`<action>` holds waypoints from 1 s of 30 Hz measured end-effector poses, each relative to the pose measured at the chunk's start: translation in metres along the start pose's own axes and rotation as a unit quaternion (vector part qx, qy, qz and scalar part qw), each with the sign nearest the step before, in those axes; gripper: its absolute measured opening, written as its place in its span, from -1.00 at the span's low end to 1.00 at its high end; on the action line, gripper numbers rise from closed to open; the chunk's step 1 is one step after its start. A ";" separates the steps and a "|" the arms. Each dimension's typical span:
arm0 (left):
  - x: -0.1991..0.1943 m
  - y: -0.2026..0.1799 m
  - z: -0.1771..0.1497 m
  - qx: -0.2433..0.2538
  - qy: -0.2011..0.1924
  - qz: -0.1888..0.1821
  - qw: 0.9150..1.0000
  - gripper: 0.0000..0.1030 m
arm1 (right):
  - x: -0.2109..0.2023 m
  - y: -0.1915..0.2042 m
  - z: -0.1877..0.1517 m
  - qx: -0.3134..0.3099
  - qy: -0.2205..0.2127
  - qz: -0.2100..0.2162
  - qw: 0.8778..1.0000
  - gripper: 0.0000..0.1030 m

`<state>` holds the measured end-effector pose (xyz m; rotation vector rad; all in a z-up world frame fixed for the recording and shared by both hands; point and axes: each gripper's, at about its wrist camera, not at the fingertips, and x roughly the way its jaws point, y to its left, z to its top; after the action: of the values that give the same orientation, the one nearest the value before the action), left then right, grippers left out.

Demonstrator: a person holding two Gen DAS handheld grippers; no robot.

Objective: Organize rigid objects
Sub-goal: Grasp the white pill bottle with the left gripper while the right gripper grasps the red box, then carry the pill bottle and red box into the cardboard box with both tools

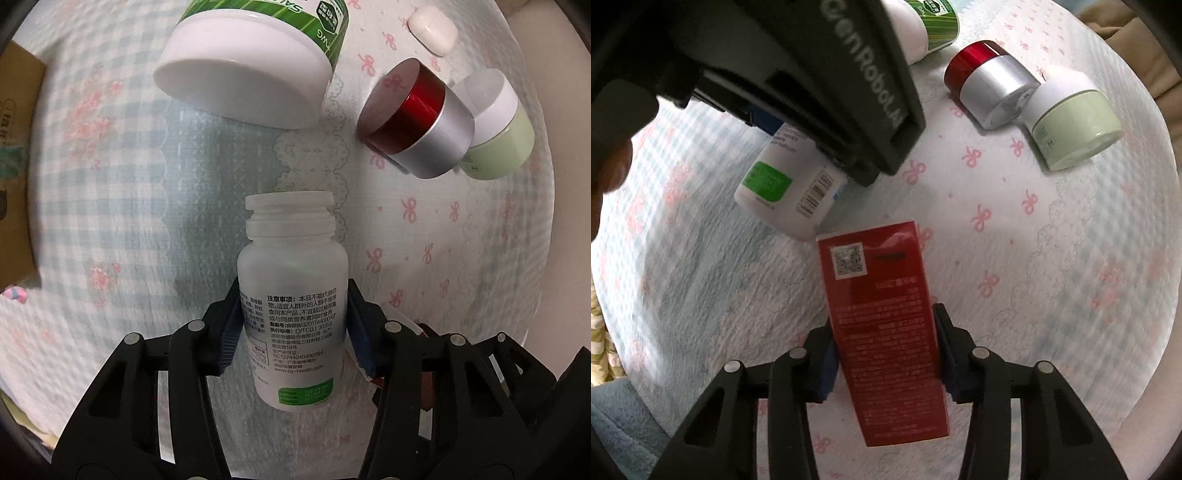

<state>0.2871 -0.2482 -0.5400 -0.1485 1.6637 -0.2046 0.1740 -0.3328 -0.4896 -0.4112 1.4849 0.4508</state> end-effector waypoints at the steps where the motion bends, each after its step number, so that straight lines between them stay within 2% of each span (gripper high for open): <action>1: 0.001 -0.001 0.000 -0.001 -0.003 -0.002 1.000 -0.09 | 0.000 0.000 0.000 -0.001 0.000 -0.001 1.000 -0.20; 9: -0.015 0.012 -0.005 -0.006 -0.016 -0.016 1.000 -0.09 | -0.008 -0.016 0.003 0.021 -0.007 -0.002 1.000 -0.23; 15: -0.042 0.011 -0.009 -0.008 -0.040 -0.022 0.999 -0.09 | -0.032 -0.033 0.003 0.071 -0.020 0.013 0.997 -0.27; 18: -0.057 0.015 -0.023 -0.003 -0.054 -0.023 0.998 -0.09 | -0.043 -0.045 -0.002 0.097 -0.029 0.016 0.995 -0.27; 22: -0.083 0.016 -0.038 0.000 -0.078 -0.027 0.997 -0.09 | -0.069 -0.060 -0.009 0.127 -0.046 0.018 0.991 -0.27; 27: -0.137 0.020 -0.063 0.009 -0.107 -0.032 0.994 -0.09 | -0.118 -0.072 -0.015 0.152 -0.075 0.017 0.985 -0.27; 30: -0.176 0.020 -0.082 0.014 -0.132 -0.040 0.990 -0.10 | -0.155 -0.061 -0.016 0.155 -0.095 0.012 0.983 -0.27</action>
<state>0.2246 -0.1869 -0.3661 -0.2120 1.3913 -0.2579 0.1873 -0.3991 -0.3366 -0.0991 1.3475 0.2629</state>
